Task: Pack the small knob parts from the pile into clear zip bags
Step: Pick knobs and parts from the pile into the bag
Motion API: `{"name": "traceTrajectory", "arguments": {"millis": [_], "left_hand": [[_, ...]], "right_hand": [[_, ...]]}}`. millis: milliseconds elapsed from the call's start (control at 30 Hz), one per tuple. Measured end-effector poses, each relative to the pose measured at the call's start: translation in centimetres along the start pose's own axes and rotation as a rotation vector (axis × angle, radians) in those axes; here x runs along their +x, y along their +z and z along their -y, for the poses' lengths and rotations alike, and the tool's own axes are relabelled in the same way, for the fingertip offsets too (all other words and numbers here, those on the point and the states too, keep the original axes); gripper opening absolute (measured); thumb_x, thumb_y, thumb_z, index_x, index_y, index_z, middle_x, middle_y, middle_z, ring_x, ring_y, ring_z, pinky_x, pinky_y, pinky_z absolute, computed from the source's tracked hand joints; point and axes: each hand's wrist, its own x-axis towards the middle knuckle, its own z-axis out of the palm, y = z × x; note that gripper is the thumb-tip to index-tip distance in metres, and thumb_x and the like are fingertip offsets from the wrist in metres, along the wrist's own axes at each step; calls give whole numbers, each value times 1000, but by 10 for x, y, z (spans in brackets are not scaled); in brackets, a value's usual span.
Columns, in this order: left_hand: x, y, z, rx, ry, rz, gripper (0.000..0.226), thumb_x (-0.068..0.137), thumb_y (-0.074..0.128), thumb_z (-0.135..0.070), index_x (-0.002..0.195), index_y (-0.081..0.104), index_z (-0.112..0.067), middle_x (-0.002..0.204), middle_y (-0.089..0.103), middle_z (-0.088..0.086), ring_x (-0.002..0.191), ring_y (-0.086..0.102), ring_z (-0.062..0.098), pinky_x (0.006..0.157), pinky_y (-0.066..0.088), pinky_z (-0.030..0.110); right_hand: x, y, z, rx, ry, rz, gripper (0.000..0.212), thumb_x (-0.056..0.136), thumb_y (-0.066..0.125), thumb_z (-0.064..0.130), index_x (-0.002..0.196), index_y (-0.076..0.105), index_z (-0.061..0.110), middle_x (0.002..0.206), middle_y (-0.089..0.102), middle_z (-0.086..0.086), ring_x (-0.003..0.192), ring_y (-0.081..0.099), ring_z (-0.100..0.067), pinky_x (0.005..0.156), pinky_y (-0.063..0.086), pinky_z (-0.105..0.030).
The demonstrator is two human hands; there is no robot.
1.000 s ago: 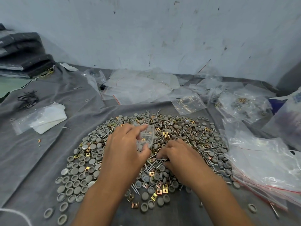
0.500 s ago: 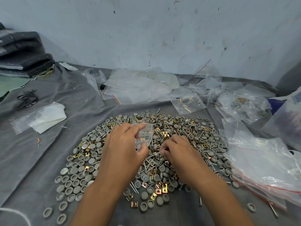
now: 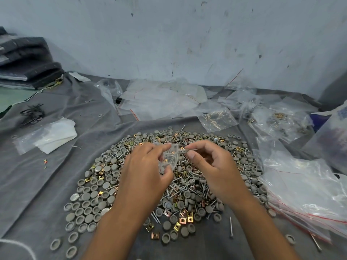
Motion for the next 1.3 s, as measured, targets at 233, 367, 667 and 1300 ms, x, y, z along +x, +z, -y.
{"name": "traceTrajectory", "arguments": {"millis": [233, 367, 667, 1300], "left_hand": [[-1, 2, 0, 20, 17, -13, 53, 82, 73, -28, 133, 60, -31, 94, 48, -21, 94, 42, 3, 92, 36, 27], [0, 3, -1, 41, 22, -18, 52, 81, 73, -26, 132, 62, -28, 92, 47, -19, 92, 42, 4, 90, 35, 26], [3, -8, 4, -9, -53, -42, 54, 83, 71, -31, 134, 56, -34, 88, 41, -25, 92, 43, 3, 93, 37, 25], [1, -2, -3, -24, 12, -39, 52, 81, 74, -22, 131, 63, -27, 88, 43, -19, 90, 43, 6, 89, 37, 26]], "right_hand": [[-2, 22, 9, -558, -275, -42, 19, 98, 66, 28, 114, 73, 22, 104, 68, 8, 100, 60, -8, 86, 52, -26], [-2, 30, 12, -691, -276, -71, 23, 94, 70, 28, 116, 73, 21, 100, 64, 5, 99, 57, -14, 81, 52, -27], [8, 5, 10, -260, -71, -191, 13, 89, 75, 27, 102, 74, 27, 87, 69, 24, 84, 66, 8, 71, 50, -6], [4, 28, 9, -311, -231, -145, 16, 88, 78, 16, 101, 72, 23, 94, 72, 17, 89, 67, 6, 75, 49, -6]]}}
